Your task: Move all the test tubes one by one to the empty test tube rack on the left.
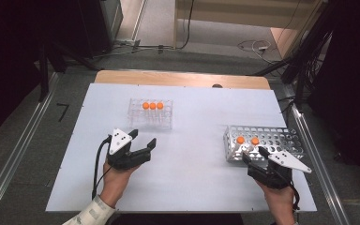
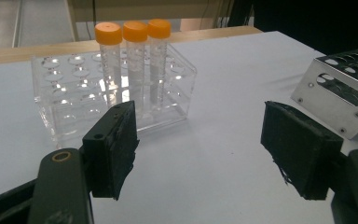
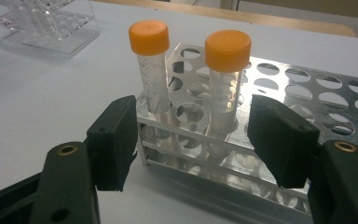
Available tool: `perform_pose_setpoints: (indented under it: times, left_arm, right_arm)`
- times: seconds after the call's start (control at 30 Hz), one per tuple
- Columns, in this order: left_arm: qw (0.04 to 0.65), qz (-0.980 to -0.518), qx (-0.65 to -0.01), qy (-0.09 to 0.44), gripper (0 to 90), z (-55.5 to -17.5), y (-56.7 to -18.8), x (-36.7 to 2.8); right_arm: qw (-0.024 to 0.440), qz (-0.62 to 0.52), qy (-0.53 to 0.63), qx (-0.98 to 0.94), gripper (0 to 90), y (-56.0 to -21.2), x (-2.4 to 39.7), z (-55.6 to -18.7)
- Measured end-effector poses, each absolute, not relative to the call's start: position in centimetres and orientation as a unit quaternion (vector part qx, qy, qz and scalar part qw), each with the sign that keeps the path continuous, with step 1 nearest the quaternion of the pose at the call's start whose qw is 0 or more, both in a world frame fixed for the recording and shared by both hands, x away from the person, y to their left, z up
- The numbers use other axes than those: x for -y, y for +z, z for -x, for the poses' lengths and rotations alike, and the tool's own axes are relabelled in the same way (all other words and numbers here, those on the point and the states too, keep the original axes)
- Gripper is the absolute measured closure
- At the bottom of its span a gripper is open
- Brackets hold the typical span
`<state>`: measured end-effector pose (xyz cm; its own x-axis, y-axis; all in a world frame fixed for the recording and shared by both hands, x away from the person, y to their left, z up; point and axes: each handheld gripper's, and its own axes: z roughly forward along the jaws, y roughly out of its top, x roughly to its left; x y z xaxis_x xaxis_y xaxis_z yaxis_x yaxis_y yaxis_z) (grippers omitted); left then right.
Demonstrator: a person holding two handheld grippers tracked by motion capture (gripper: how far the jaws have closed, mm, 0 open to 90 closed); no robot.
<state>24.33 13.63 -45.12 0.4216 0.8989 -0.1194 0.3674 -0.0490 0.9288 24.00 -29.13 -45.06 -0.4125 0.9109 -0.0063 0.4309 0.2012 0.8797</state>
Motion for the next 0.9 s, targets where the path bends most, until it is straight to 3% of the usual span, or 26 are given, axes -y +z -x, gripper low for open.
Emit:
perform_pose_setpoints:
  times: [0.53, 0.9]
  left_arm:
    - [0.505, -0.677, -0.464, 0.267, 26.8, -23.7, -45.2, -13.5]
    - [0.503, -0.678, -0.464, 0.267, 26.8, -23.7, -45.3, -13.5]
  right_arm:
    - [0.293, -0.476, 0.421, -0.715, 39.6, -45.4, 29.2, -25.2]
    - [0.31, -0.473, 0.417, -0.711, 53.9, -45.8, 29.0, -26.1]
